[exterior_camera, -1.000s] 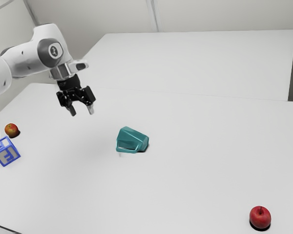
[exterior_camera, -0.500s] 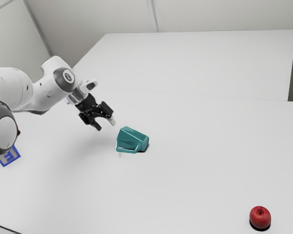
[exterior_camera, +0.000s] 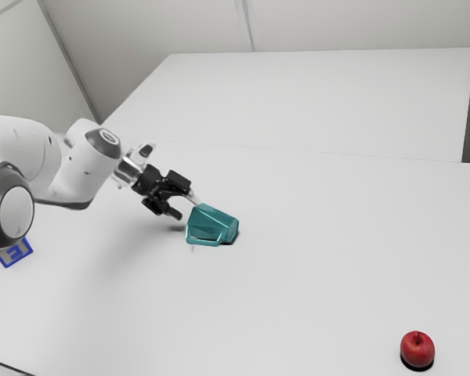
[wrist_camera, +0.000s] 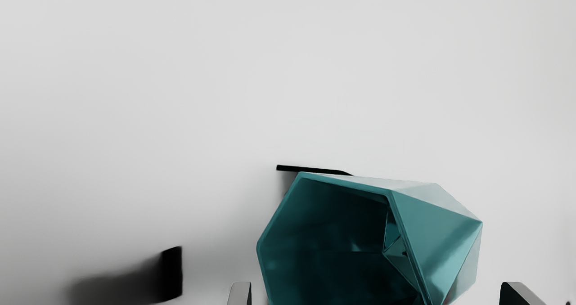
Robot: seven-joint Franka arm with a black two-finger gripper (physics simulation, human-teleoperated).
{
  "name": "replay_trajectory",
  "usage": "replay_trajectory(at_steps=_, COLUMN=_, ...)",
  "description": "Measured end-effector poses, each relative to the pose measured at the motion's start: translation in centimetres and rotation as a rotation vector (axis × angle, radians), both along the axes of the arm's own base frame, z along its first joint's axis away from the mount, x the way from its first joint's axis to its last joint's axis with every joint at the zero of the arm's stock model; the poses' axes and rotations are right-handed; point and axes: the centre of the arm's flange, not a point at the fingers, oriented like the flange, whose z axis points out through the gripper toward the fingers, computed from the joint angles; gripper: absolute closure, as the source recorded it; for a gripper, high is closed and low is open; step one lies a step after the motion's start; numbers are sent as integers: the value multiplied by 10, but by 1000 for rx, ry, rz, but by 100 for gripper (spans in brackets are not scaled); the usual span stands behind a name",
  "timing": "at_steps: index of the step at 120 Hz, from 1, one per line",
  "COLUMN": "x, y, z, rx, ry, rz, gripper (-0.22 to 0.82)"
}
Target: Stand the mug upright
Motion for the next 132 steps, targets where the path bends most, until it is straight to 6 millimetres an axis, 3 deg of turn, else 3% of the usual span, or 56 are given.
replay_trajectory(at_steps=52, x=-2, y=-21, z=-27, rx=-119, ry=-13, rz=6, gripper=0)
replay_trajectory(at_steps=77, x=0, y=-30, z=-28, rx=-131, ry=-29, rz=-13, gripper=1)
replay_trajectory(at_steps=132, x=1, y=-35, z=-27, rx=-139, ry=-53, rz=-29, gripper=39)
